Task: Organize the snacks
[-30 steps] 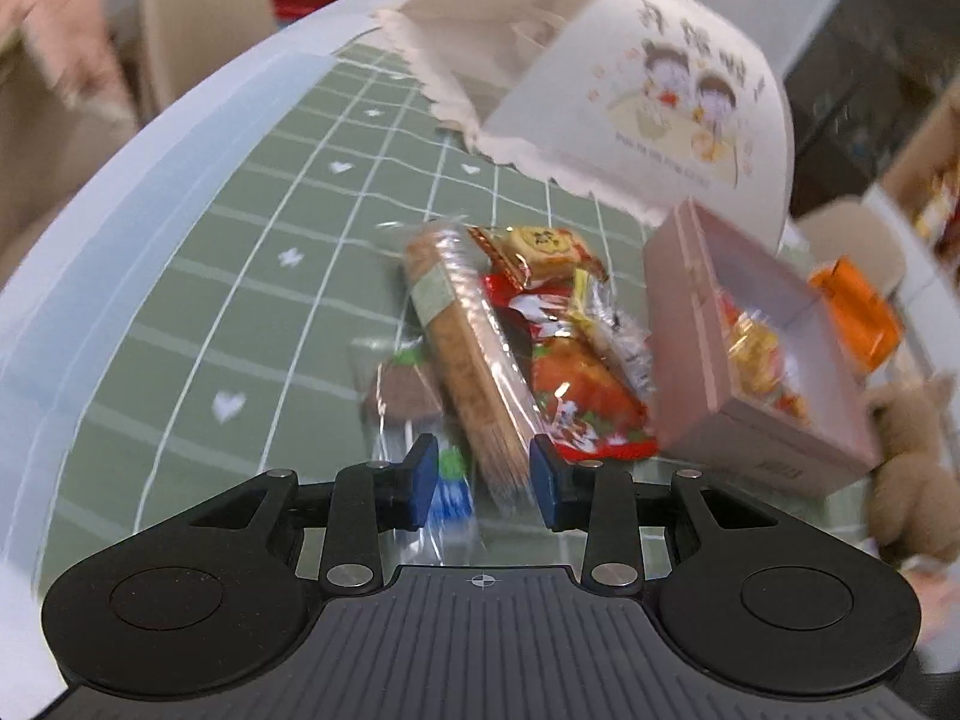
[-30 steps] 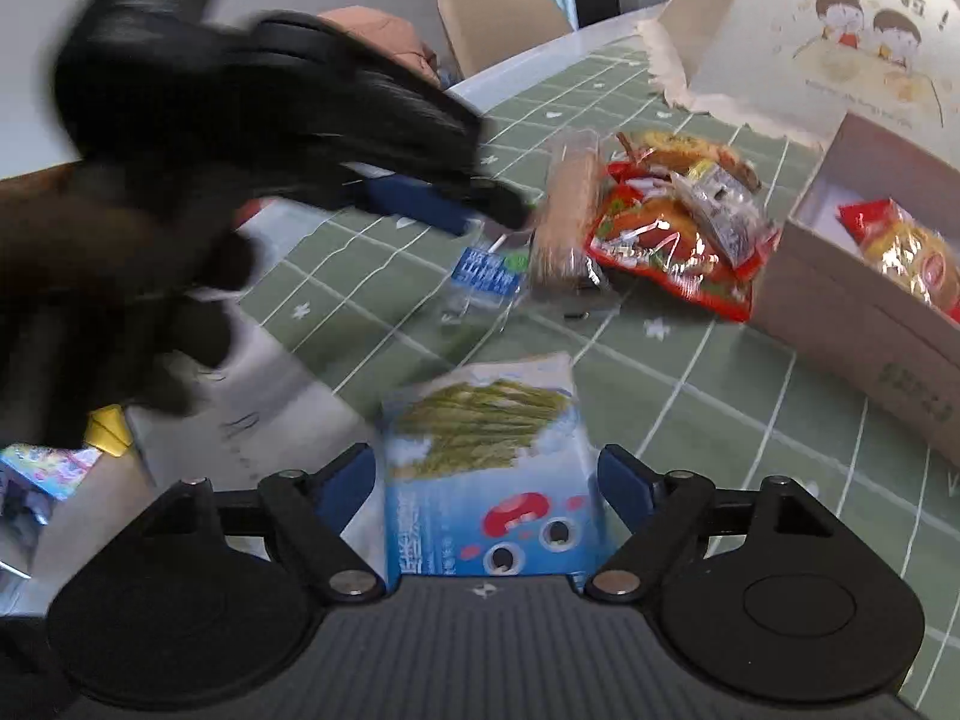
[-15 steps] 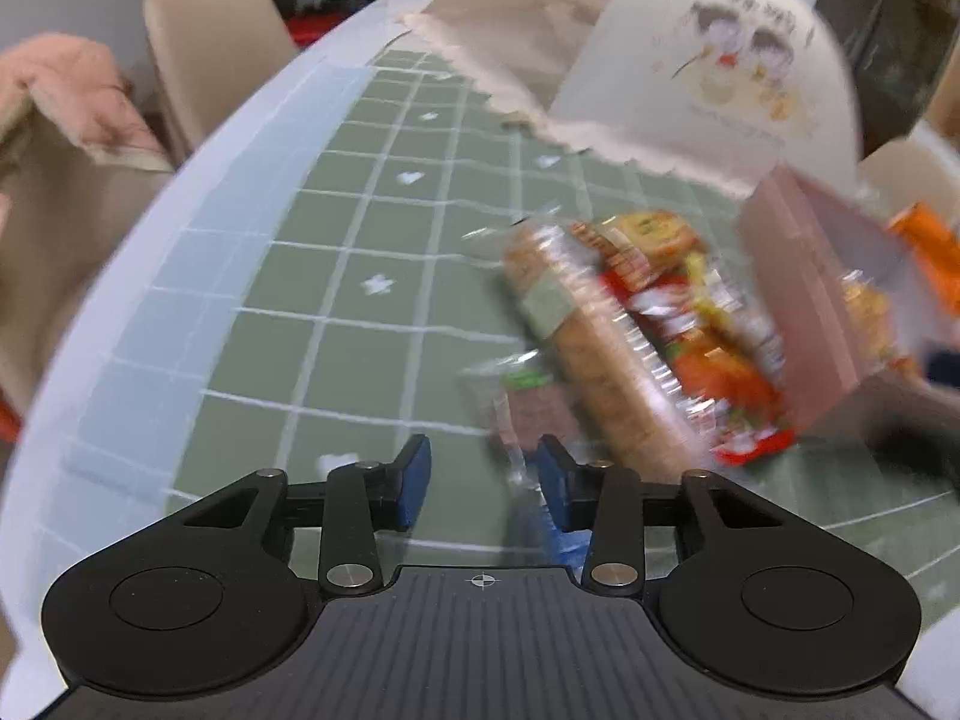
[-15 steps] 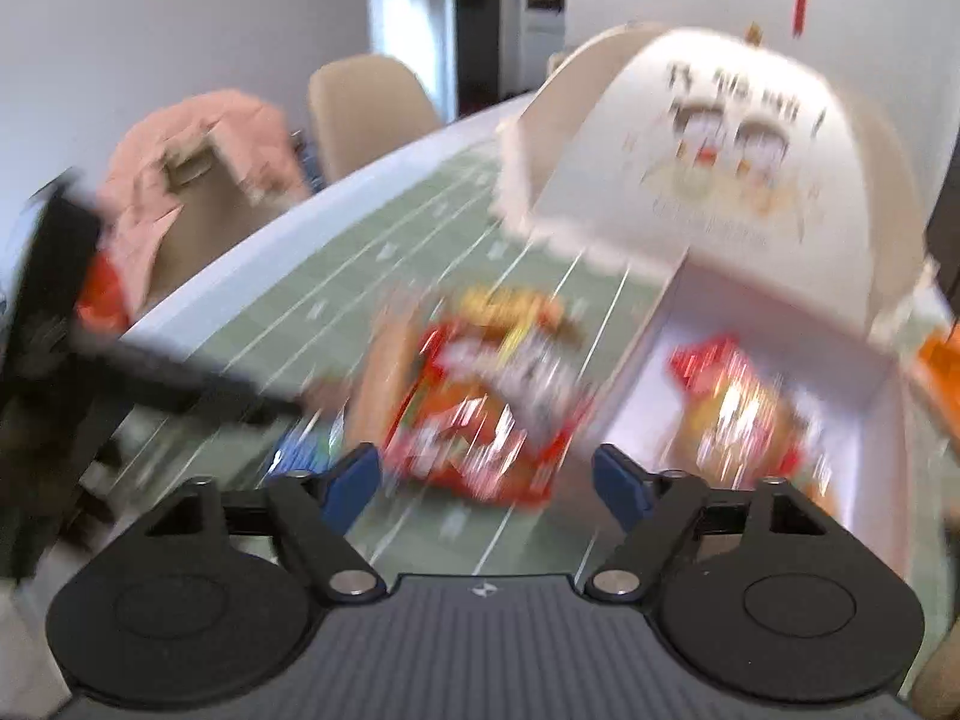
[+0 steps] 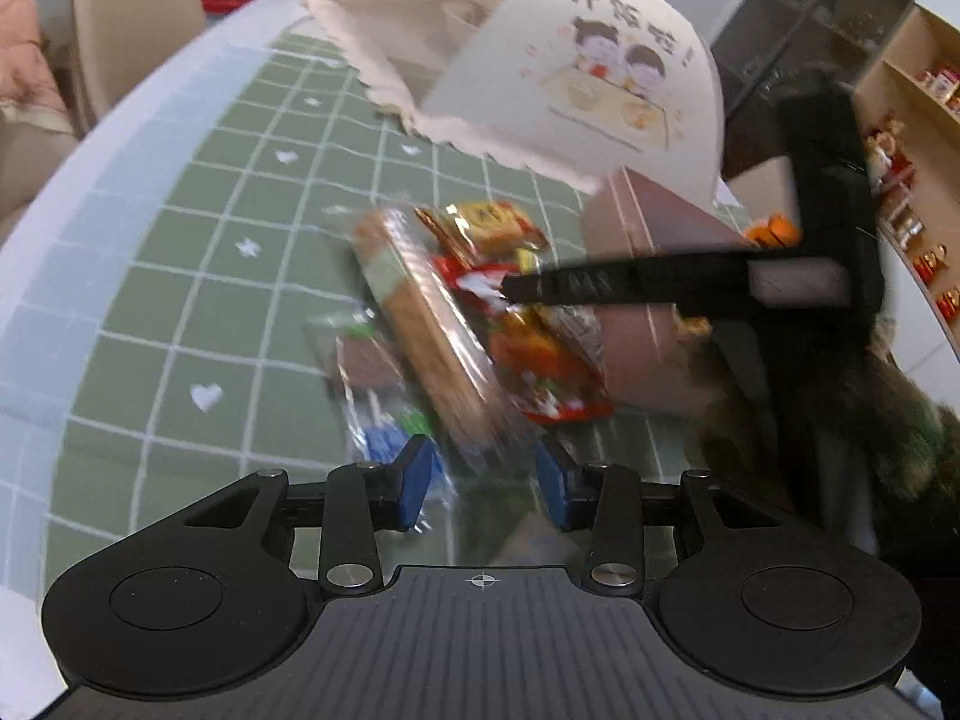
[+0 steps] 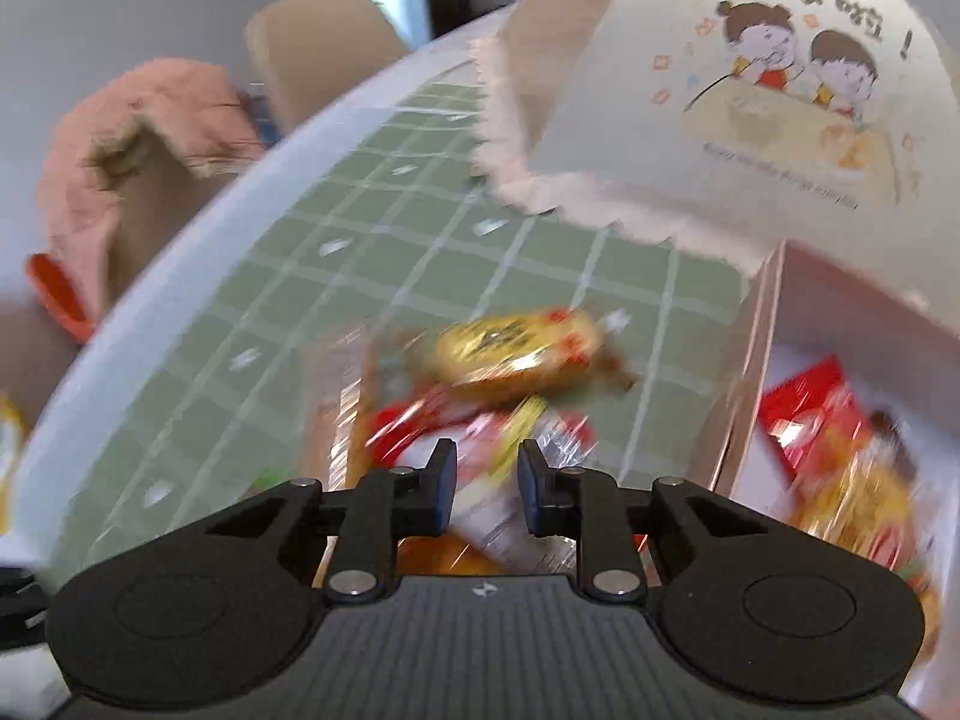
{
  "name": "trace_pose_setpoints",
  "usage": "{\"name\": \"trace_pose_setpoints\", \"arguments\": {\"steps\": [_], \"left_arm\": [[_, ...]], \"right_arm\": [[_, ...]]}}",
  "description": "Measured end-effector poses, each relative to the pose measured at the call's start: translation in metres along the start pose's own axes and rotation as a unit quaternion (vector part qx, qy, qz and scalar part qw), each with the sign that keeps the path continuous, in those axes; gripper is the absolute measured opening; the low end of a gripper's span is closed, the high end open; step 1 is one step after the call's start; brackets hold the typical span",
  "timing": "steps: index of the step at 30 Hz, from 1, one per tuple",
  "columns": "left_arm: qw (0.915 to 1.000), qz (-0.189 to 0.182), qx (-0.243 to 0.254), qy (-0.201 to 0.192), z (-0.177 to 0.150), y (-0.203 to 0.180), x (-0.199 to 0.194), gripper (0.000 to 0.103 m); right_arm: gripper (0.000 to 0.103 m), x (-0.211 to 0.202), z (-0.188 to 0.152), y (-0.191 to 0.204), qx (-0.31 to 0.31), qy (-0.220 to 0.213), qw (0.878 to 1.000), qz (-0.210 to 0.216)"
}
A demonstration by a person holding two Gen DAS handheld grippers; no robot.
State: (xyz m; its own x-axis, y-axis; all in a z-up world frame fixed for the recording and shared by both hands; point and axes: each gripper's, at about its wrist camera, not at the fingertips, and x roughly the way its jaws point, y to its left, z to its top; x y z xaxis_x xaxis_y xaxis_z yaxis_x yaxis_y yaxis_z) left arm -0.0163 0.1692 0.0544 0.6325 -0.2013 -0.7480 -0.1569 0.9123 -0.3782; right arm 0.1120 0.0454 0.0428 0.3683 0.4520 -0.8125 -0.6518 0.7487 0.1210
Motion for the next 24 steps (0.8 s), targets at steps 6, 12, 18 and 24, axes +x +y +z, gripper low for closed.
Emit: {"name": "trace_pose_setpoints", "arguments": {"steps": [6,12,18,24], "left_arm": [[0.9999,-0.014,0.004,-0.001,0.004,-0.018,0.014,0.043],[0.9993,-0.003,0.036,-0.011,0.013,-0.043,0.024,0.043],[0.9993,0.028,0.005,-0.026,0.02,-0.02,0.014,0.043],[0.9974,0.058,-0.019,-0.04,0.026,0.004,0.005,0.043]], "right_arm": [[0.019,-0.037,-0.068,-0.015,-0.001,0.011,1.0,-0.01],[0.022,-0.061,-0.103,-0.051,0.054,0.013,0.997,-0.057],[0.054,-0.081,-0.105,-0.064,0.064,-0.05,0.993,-0.086],[0.06,-0.062,-0.08,-0.083,0.171,-0.071,0.982,-0.028]]}}
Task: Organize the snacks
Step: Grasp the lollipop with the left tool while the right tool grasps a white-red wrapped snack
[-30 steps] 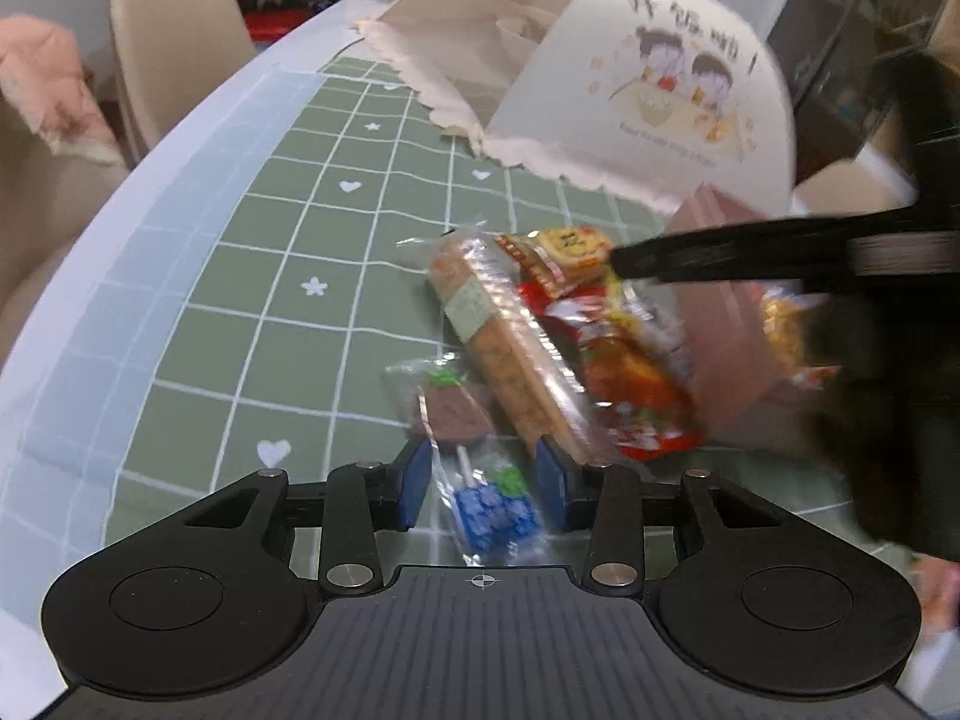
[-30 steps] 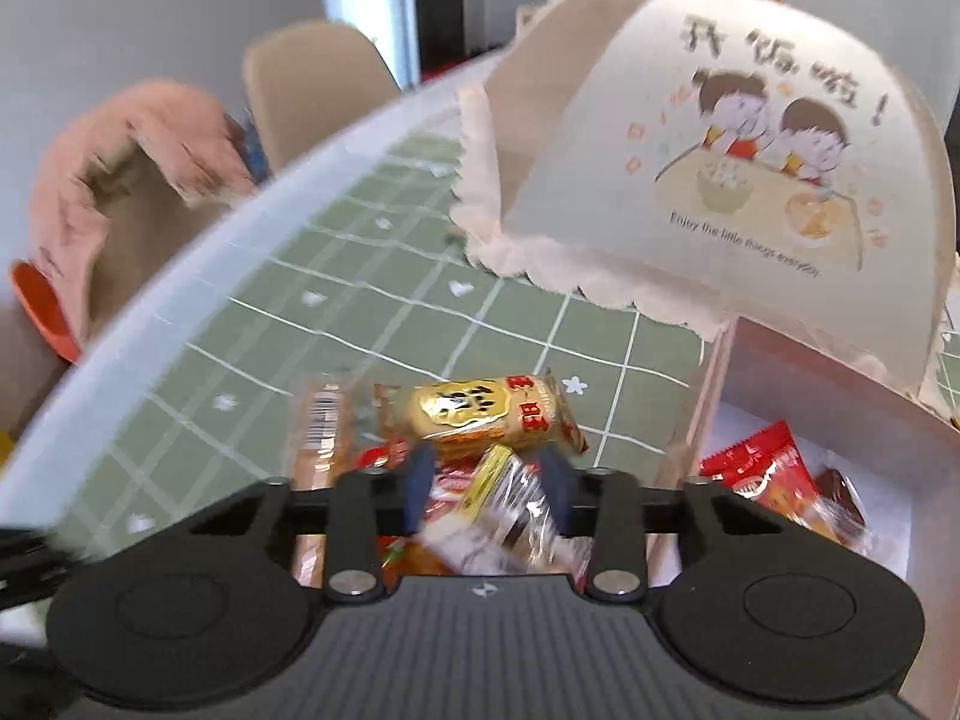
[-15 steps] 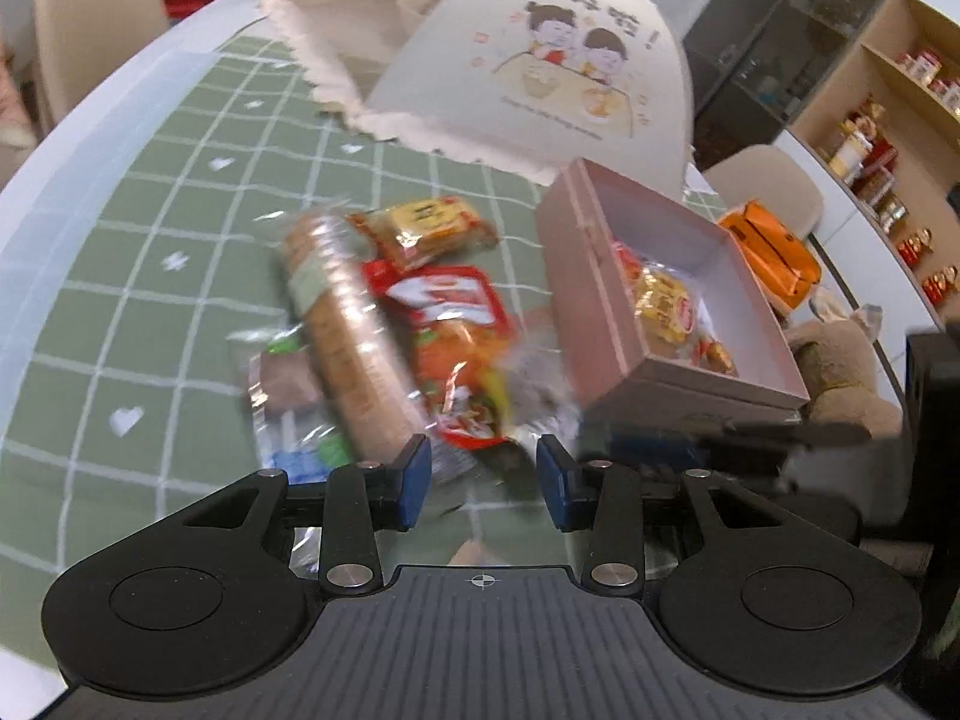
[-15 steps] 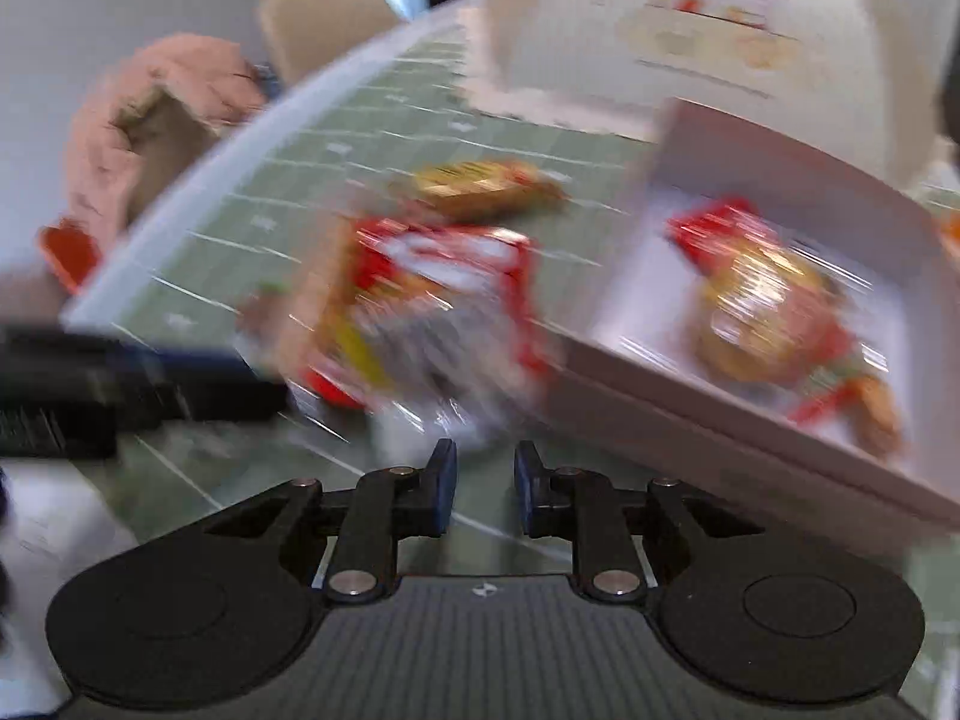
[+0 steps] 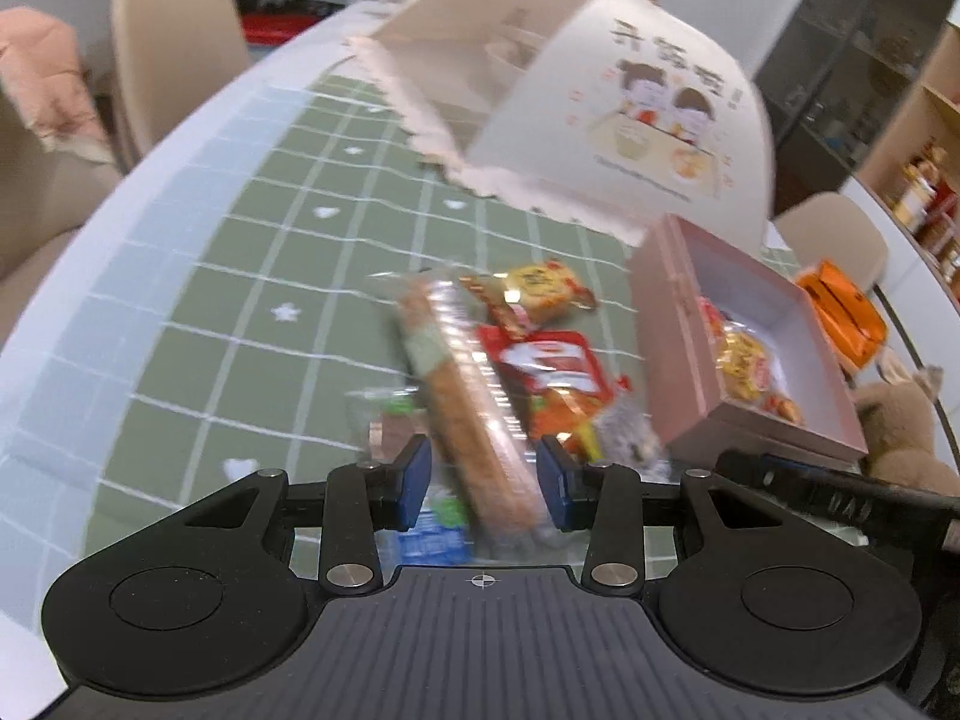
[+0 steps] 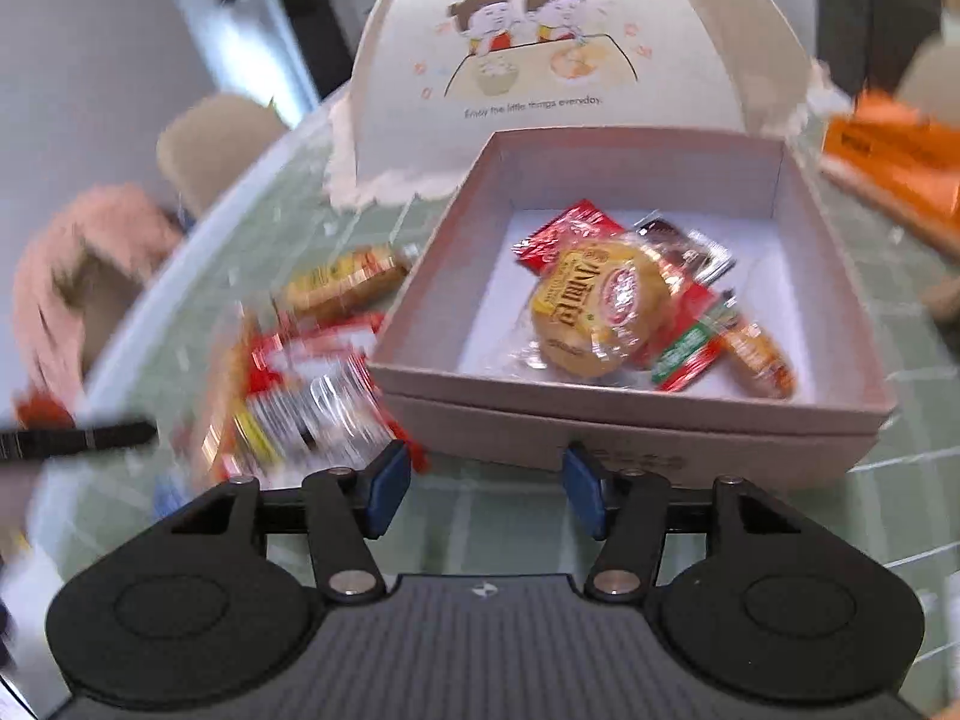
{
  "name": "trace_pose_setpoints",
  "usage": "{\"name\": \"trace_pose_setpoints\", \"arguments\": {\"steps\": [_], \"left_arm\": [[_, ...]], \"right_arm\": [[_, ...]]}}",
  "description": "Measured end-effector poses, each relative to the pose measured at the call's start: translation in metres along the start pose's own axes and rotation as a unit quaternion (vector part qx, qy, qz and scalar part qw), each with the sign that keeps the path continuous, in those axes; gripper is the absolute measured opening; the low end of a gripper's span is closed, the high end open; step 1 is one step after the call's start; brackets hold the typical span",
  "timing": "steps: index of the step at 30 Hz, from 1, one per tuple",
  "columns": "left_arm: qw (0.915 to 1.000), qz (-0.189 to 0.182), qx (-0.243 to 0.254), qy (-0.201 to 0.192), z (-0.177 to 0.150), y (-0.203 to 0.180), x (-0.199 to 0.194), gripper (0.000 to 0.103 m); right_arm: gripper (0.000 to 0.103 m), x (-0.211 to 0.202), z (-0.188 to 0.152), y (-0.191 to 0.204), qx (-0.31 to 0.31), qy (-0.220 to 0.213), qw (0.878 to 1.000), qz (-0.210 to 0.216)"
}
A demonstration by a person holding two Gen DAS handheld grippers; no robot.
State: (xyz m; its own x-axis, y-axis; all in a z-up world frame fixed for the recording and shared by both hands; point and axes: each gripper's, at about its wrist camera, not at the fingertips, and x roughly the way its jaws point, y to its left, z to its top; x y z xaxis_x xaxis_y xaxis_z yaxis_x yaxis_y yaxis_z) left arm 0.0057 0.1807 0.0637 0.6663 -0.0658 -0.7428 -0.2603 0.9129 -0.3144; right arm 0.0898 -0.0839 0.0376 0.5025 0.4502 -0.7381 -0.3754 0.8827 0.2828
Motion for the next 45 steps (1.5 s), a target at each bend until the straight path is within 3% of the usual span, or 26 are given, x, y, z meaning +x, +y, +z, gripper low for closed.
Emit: {"name": "trace_pose_setpoints", "arguments": {"steps": [10,15,17,23,24,26,28,32,37,40,42,45], "left_arm": [[0.9986,0.03,0.003,0.044,-0.009,0.015,0.03,0.043],[0.9974,0.047,0.03,0.045,-0.004,0.014,0.043,0.042],[0.997,0.052,0.041,0.04,-0.003,0.013,0.048,0.042],[0.994,0.072,0.077,0.026,0.01,0.002,0.065,0.043],[0.9927,0.078,0.088,0.029,0.011,-0.001,0.068,0.044],[0.991,0.085,0.098,0.035,0.012,-0.004,0.069,0.044],[0.9904,0.082,0.104,0.041,0.009,-0.004,0.066,0.044],[0.9891,0.077,0.111,0.059,-0.004,0.0,0.052,0.043],[0.9881,0.084,0.105,0.074,-0.02,0.001,0.036,0.042],[0.9876,0.088,0.105,0.078,-0.021,-0.001,0.036,0.043],[0.9876,0.088,0.104,0.078,-0.02,-0.002,0.036,0.044],[0.9875,0.086,0.107,0.077,-0.021,-0.003,0.036,0.044]], "right_arm": [[0.067,0.053,0.013,0.071,-0.035,0.011,0.999,0.014],[0.051,0.027,-0.003,0.059,-0.081,0.028,0.996,0.015],[0.038,0.015,-0.018,0.045,-0.085,0.048,0.995,0.0],[0.038,-0.027,-0.042,0.018,-0.086,0.035,0.994,-0.05],[0.038,-0.033,-0.042,0.017,-0.087,0.029,0.994,-0.051],[0.058,-0.039,-0.043,0.02,-0.087,0.024,0.995,-0.046],[0.067,-0.039,-0.044,0.025,-0.086,0.019,0.995,-0.045],[0.067,-0.02,-0.049,0.046,-0.107,0.036,0.993,-0.025],[0.069,0.009,-0.053,0.066,-0.15,0.053,0.987,-0.036],[0.072,0.007,-0.054,0.062,-0.158,0.058,0.985,-0.035],[0.073,-0.001,-0.056,0.052,-0.163,0.055,0.984,-0.046],[0.073,-0.011,-0.061,0.03,-0.172,0.044,0.979,-0.096]]}}
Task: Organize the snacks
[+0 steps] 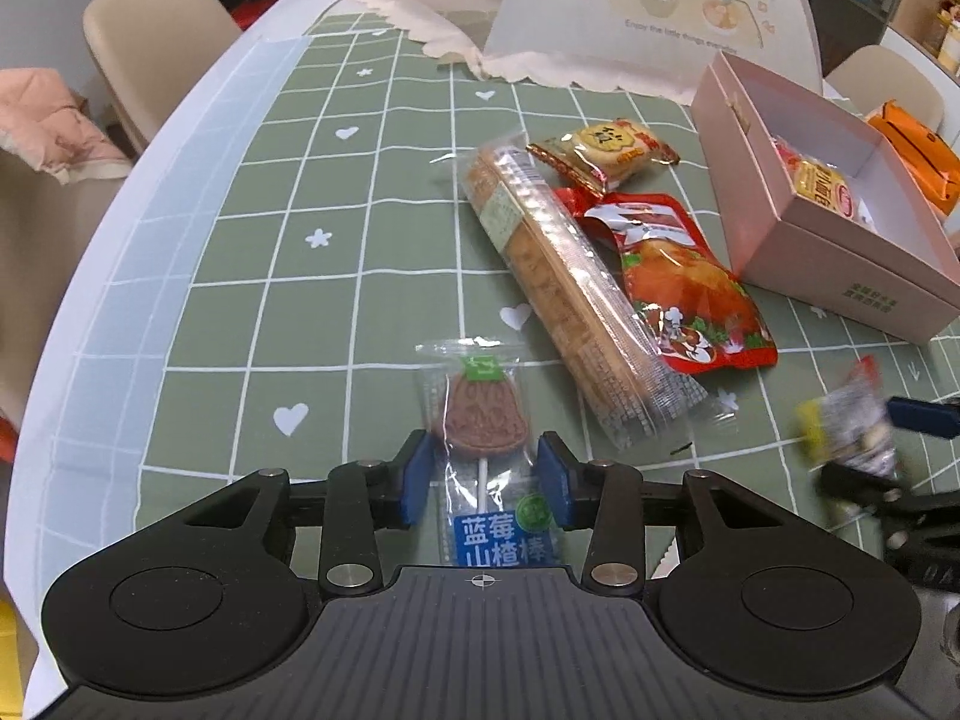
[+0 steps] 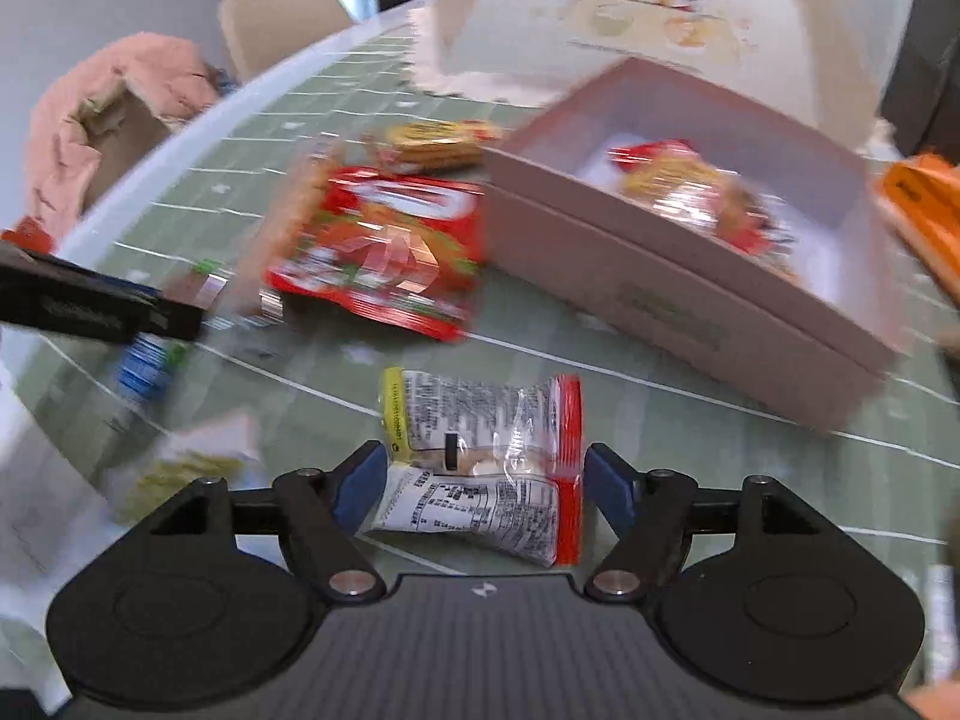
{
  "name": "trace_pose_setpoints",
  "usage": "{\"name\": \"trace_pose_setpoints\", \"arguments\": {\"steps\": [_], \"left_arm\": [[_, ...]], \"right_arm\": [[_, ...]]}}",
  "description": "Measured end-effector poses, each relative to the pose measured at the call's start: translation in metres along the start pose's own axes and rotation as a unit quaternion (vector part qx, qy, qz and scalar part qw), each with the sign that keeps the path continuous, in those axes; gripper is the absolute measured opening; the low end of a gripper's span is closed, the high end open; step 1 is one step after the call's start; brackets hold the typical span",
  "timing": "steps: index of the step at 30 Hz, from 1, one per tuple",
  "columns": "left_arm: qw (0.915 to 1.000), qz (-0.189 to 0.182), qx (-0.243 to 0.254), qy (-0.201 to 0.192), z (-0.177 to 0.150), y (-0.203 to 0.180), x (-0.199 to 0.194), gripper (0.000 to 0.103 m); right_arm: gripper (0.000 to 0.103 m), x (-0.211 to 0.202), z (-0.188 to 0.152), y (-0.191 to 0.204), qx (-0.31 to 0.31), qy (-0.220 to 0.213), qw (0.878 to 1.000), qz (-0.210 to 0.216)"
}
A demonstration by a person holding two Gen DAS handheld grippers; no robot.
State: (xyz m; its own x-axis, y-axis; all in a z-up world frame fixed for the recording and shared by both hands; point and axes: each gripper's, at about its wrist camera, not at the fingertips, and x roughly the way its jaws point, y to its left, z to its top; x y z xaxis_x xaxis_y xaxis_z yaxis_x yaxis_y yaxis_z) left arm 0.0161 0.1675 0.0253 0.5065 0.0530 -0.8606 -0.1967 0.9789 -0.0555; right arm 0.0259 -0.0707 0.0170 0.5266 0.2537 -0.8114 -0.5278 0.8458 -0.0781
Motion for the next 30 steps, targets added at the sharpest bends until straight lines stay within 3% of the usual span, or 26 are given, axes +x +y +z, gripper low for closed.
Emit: {"name": "trace_pose_setpoints", "arguments": {"steps": [3,7,10,14,17,21,24,27,30], "left_arm": [[0.9999,-0.012,0.006,-0.001,0.001,-0.001,0.001,0.054],[0.9994,-0.012,0.033,-0.001,0.002,-0.01,0.005,0.066],[0.9995,-0.014,0.027,-0.005,0.004,-0.009,0.006,0.068],[0.9992,-0.039,0.011,-0.006,0.005,0.003,0.004,0.064],[0.9993,-0.031,0.012,-0.013,0.003,0.009,0.002,0.045],[0.9981,-0.053,-0.023,-0.021,-0.004,0.022,-0.003,0.04],[0.9974,-0.059,-0.035,-0.024,-0.011,0.024,-0.009,0.04],[0.9969,-0.063,-0.035,-0.033,-0.015,0.021,-0.023,0.04],[0.9959,-0.07,-0.03,-0.049,-0.014,0.016,-0.041,0.04]], "right_arm": [[0.073,-0.008,-0.009,-0.017,0.001,-0.011,0.999,-0.047],[0.074,-0.021,-0.012,-0.029,0.03,-0.019,0.999,-0.02],[0.074,-0.015,-0.007,-0.028,0.052,-0.01,0.998,-0.018],[0.074,-0.005,-0.006,-0.027,0.085,-0.005,0.996,-0.023],[0.074,-0.012,-0.01,-0.022,0.085,-0.013,0.996,0.001],[0.074,-0.03,-0.016,-0.003,0.042,-0.014,0.995,0.09],[0.074,-0.034,-0.021,0.028,-0.024,0.011,0.984,0.177],[0.074,-0.033,-0.027,0.062,-0.096,0.016,0.976,0.195],[0.076,-0.03,-0.031,0.084,-0.15,0.008,0.972,0.179]]}}
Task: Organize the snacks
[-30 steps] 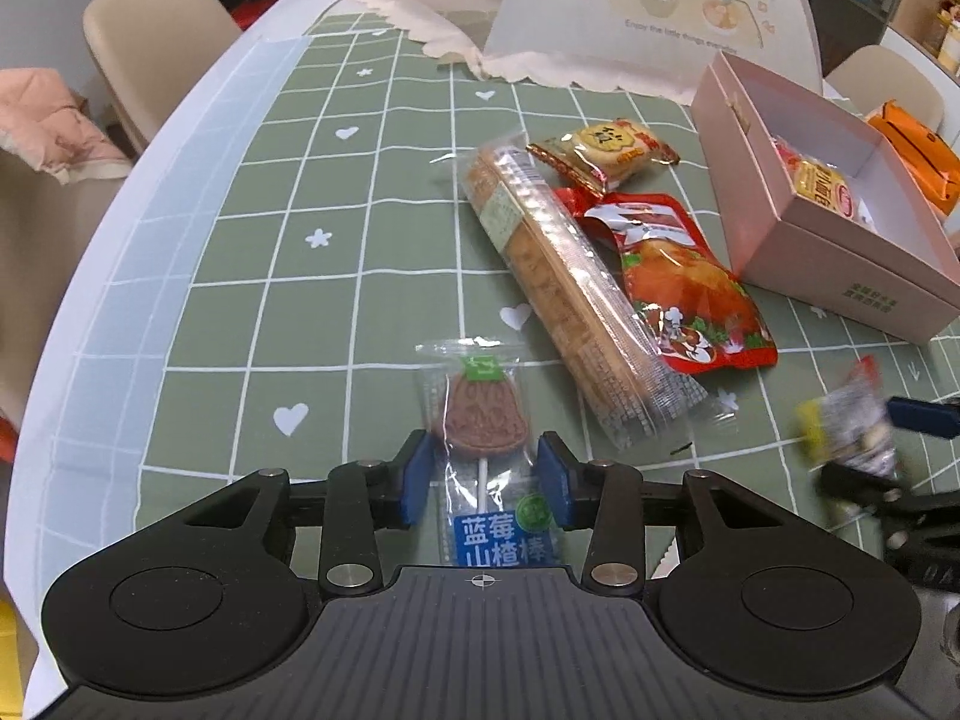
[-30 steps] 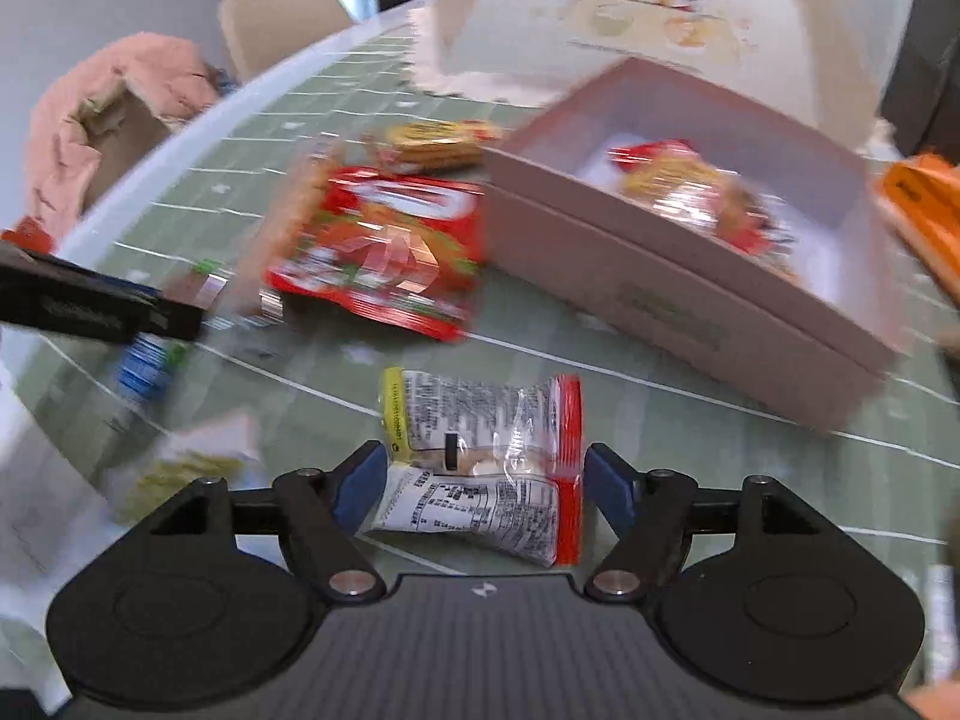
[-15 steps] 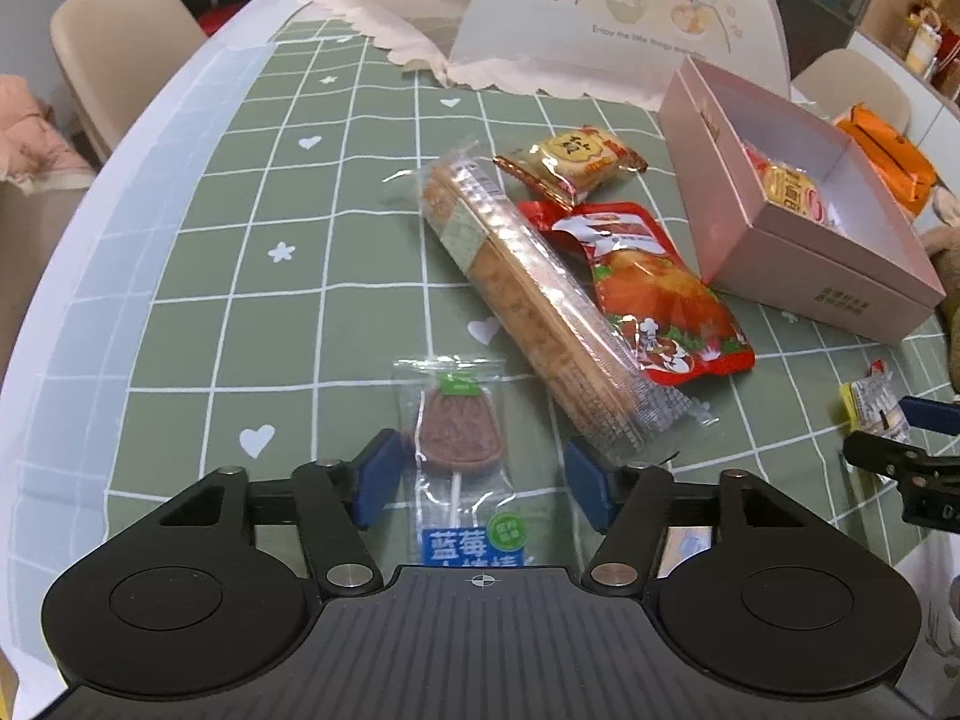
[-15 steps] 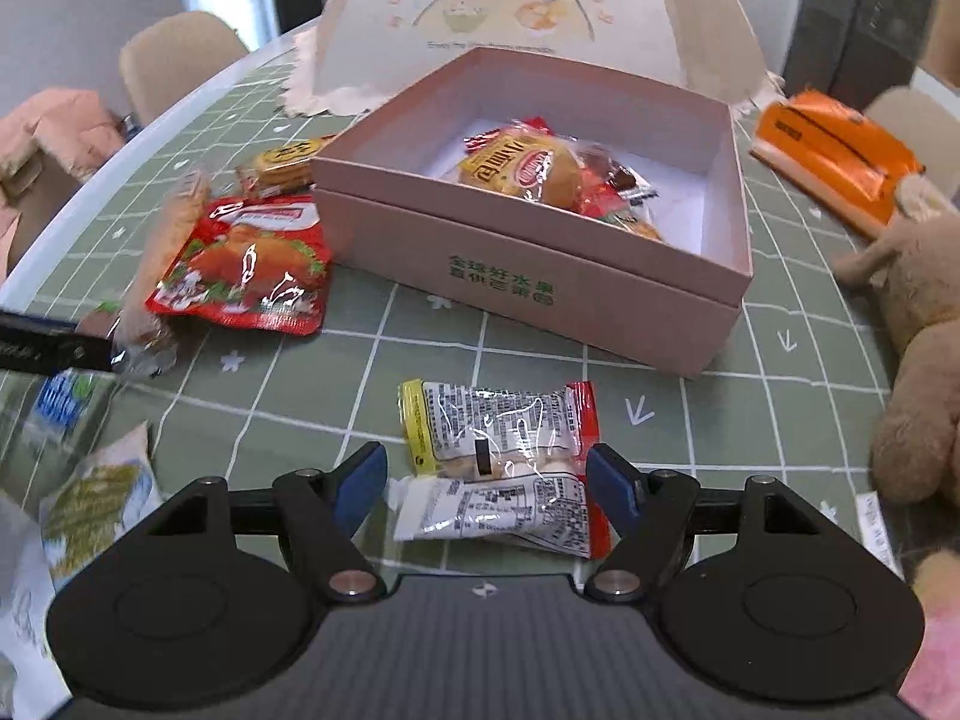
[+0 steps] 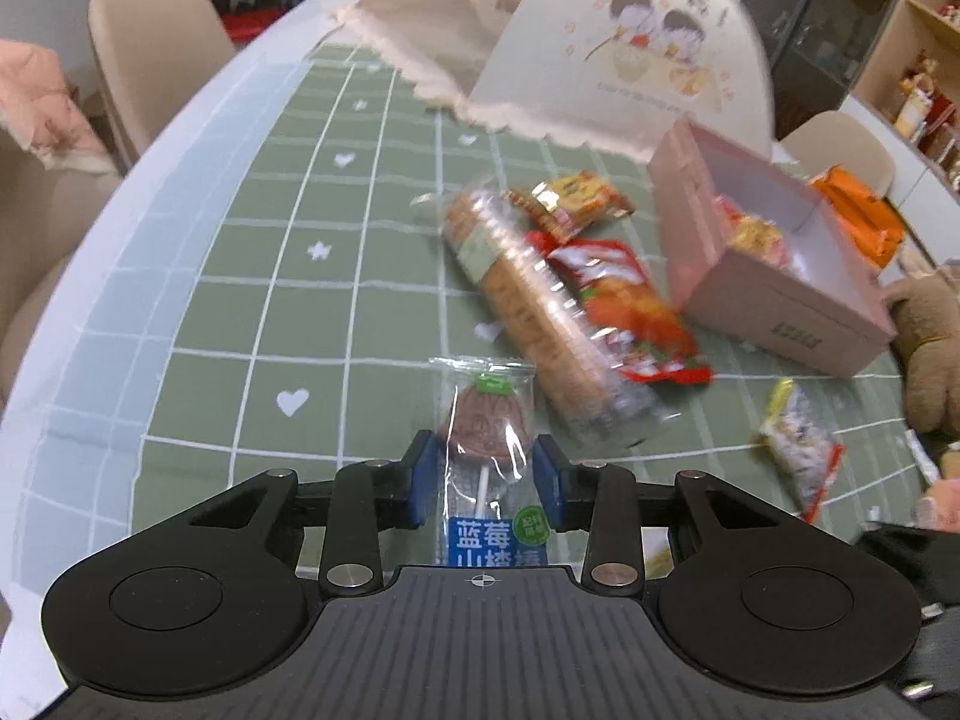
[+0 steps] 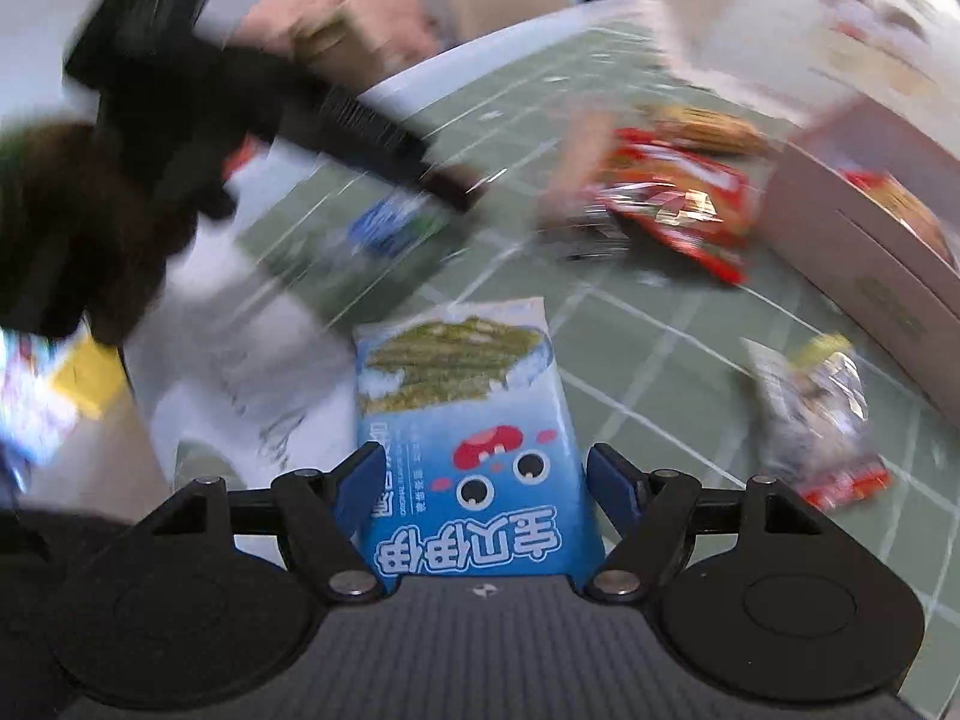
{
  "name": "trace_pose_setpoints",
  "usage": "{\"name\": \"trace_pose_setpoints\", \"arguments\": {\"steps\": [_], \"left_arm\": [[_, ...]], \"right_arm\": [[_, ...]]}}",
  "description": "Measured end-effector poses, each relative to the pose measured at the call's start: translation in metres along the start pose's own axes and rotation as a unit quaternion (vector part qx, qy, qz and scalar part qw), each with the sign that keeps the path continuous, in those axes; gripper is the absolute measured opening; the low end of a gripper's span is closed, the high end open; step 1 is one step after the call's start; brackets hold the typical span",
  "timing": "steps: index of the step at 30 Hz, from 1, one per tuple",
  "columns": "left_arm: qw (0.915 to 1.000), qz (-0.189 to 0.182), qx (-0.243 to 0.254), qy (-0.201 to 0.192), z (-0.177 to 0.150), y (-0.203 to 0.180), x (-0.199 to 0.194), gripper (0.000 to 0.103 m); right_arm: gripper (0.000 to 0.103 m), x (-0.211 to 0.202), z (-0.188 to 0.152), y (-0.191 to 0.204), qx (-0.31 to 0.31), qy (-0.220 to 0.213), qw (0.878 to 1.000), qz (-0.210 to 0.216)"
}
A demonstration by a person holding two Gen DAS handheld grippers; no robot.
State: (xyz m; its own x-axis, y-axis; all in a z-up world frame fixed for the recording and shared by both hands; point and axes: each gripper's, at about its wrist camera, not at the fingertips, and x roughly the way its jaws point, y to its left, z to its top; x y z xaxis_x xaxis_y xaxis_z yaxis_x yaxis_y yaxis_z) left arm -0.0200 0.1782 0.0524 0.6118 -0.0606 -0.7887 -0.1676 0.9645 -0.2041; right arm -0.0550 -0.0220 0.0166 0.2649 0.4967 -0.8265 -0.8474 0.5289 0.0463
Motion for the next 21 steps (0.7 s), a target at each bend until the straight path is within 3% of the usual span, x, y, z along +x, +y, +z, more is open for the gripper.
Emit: {"name": "trace_pose_setpoints", "arguments": {"steps": [2,5,10,13,15,17,21], "left_arm": [[0.9999,-0.01,0.009,-0.008,0.001,-0.009,-0.01,0.04],[0.9992,-0.028,0.024,-0.012,-0.002,-0.027,-0.017,0.04],[0.9976,-0.06,0.034,0.01,-0.016,-0.056,-0.01,0.04],[0.9952,-0.066,0.067,0.027,-0.027,-0.065,-0.016,0.04],[0.996,-0.045,0.072,0.025,-0.03,-0.061,-0.025,0.04],[0.9986,-0.027,0.042,0.017,-0.026,-0.044,-0.031,0.04],[0.9993,-0.011,-0.036,0.0,-0.017,-0.02,-0.037,0.04]], "right_arm": [[0.076,-0.003,0.001,-0.002,0.006,-0.005,1.0,-0.006],[0.062,-0.01,-0.005,-0.019,0.043,-0.004,0.999,-0.015],[0.062,-0.03,-0.034,-0.063,0.121,0.002,0.989,-0.084],[0.061,-0.044,-0.05,-0.079,0.15,0.004,0.982,-0.11],[0.065,-0.054,-0.054,-0.083,0.154,-0.009,0.984,-0.084],[0.076,-0.054,-0.047,-0.077,0.142,-0.022,0.989,-0.042],[0.076,-0.036,-0.019,-0.042,0.09,-0.035,0.995,0.003]]}}
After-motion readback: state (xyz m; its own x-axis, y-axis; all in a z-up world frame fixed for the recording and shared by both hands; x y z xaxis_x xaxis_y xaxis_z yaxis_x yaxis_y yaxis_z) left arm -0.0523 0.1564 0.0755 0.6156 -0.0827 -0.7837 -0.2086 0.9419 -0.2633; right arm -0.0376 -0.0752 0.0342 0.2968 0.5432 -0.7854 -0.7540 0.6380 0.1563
